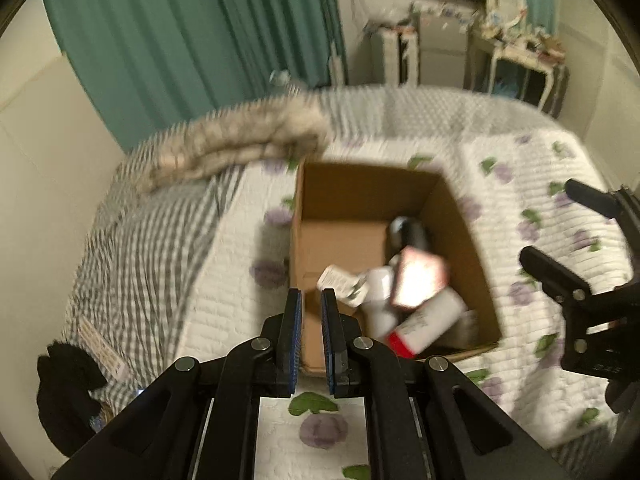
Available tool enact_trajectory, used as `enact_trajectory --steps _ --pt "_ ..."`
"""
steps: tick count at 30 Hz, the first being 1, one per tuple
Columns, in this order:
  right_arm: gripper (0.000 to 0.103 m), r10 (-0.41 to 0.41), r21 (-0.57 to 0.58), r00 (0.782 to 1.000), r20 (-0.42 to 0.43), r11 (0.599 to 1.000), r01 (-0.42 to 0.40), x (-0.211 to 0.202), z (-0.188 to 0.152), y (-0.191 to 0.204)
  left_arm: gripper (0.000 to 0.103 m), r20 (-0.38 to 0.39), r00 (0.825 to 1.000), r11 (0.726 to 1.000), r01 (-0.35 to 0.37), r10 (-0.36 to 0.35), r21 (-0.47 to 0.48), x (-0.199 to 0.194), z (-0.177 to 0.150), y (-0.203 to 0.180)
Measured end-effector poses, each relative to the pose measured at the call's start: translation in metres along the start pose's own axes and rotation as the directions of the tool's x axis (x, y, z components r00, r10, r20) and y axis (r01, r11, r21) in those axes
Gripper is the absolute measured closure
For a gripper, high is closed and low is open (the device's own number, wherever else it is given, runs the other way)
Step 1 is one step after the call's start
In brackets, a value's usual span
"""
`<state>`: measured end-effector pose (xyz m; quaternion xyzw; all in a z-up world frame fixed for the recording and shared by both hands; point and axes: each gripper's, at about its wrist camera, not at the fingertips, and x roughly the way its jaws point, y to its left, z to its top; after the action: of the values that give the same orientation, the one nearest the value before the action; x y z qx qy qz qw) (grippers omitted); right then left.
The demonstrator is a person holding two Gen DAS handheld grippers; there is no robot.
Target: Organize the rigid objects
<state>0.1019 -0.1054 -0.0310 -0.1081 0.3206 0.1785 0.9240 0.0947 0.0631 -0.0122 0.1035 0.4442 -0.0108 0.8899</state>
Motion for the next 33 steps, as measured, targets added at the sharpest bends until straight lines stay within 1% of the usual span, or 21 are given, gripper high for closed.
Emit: enact_trajectory --steps 2,3,5,6,7,8,9,11,12,13,14,15,16,18,20,22,25,27,29,32,33 --pt "0.009 -0.027 0.017 0.999 0.036 1.0 0.026 -0.026 0.002 -0.004 0.093 0.07 0.998 1.0 0.006 -0.007 0.02 -0.028 0.001 -0.008" --pt "0.009 -0.034 0.023 0.998 0.05 0.999 0.033 -0.036 0.003 -0.005 0.093 0.118 0.993 1.0 0.009 -0.012 0.03 -0.045 0.0 -0.012" --pt "0.009 -0.06 0.038 0.995 0.084 0.998 0.057 -0.059 0.004 -0.006 0.083 0.193 0.981 0.999 0.02 -0.026 0.033 -0.07 -0.001 -0.016" --pt "0.009 -0.069 0.043 0.992 0.102 0.997 0.065 -0.069 0.004 -0.007 0.079 0.234 0.972 0.999 0.028 -0.035 0.03 -0.082 -0.004 -0.018" --pt "0.008 -0.085 0.05 0.988 0.129 0.996 0.079 -0.083 0.002 -0.006 0.061 0.275 0.96 0.999 0.035 -0.041 0.026 -0.092 -0.007 -0.02" --pt "0.008 -0.101 0.058 0.984 0.144 0.994 0.093 -0.092 0.0 -0.006 0.039 0.308 0.95 0.999 0.037 -0.041 0.019 -0.1 -0.011 -0.021" --pt "0.006 -0.117 0.067 0.981 0.156 0.992 0.108 -0.099 -0.002 -0.005 0.034 0.343 0.939 0.999 0.033 -0.034 0.008 -0.107 -0.015 -0.022" --pt "0.003 -0.148 0.094 0.97 0.193 0.987 0.132 -0.117 -0.011 -0.005 0.034 0.401 0.916 1.0 0.026 -0.025 0.002 -0.117 -0.025 -0.027" --pt "0.0 -0.159 0.109 0.966 0.205 0.984 0.139 -0.123 -0.015 -0.005 0.034 0.424 0.905 1.0 0.027 -0.025 0.003 -0.12 -0.03 -0.028" --pt "0.0 -0.175 0.134 0.961 0.214 0.98 0.148 -0.13 -0.021 -0.005 0.033 0.447 0.894 1.0 0.024 -0.02 -0.002 -0.122 -0.035 -0.031" --pt "0.0 -0.182 0.15 0.959 0.216 0.977 0.152 -0.132 -0.025 -0.005 0.028 0.47 0.883 1.0 0.02 -0.013 -0.011 -0.123 -0.041 -0.033" --pt "0.0 -0.188 0.171 0.958 0.217 0.973 0.152 -0.135 -0.03 -0.006 0.023 0.484 0.875 1.0 0.021 -0.01 -0.019 -0.124 -0.046 -0.034" --pt "0.0 -0.192 0.186 0.957 0.217 0.971 0.153 -0.136 -0.034 -0.008 0.02 0.501 0.866 0.999 0.022 -0.003 -0.032 -0.123 -0.051 -0.036" --pt "0.0 -0.204 0.209 0.954 0.221 0.965 0.158 -0.139 -0.041 -0.009 0.02 0.532 0.846 0.997 0.013 0.028 -0.072 -0.121 -0.062 -0.039" --pt "0.0 -0.218 0.236 0.949 0.229 0.958 0.163 -0.14 -0.048 -0.01 0.019 0.548 0.835 0.996 0.003 0.047 -0.091 -0.117 -0.069 -0.043" --pt "0.0 -0.226 0.252 0.947 0.227 0.953 0.167 -0.139 -0.057 -0.01 0.018 0.55 0.832 0.995 -0.015 0.065 -0.095 -0.111 -0.074 -0.048" --pt "0.0 -0.231 0.259 0.95 0.209 0.95 0.174 -0.133 -0.066 -0.009 0.018 0.559 0.825 0.993 -0.019 0.08 -0.114 -0.109 -0.082 -0.05" --pt "0.0 -0.243 0.262 0.95 0.198 0.947 0.187 -0.13 -0.071 -0.008 0.018 0.555 0.826 0.99 -0.02 0.094 -0.138 -0.107 -0.086 -0.05" --pt "0.0 -0.242 0.26 0.952 0.19 0.947 0.189 -0.127 -0.075 -0.007 0.014 0.546 0.83 0.986 -0.028 0.113 -0.161 -0.106 -0.089 -0.049" --pt "0.0 -0.241 0.267 0.949 0.203 0.946 0.184 -0.128 -0.077 -0.005 0.01 0.552 0.823 0.983 -0.04 0.134 -0.178 -0.106 -0.092 -0.048" --pt "0.0 -0.245 0.27 0.947 0.211 0.945 0.184 -0.13 -0.077 -0.004 0.01 0.551 0.824 0.983 -0.033 0.128 -0.18 -0.106 -0.093 -0.048"
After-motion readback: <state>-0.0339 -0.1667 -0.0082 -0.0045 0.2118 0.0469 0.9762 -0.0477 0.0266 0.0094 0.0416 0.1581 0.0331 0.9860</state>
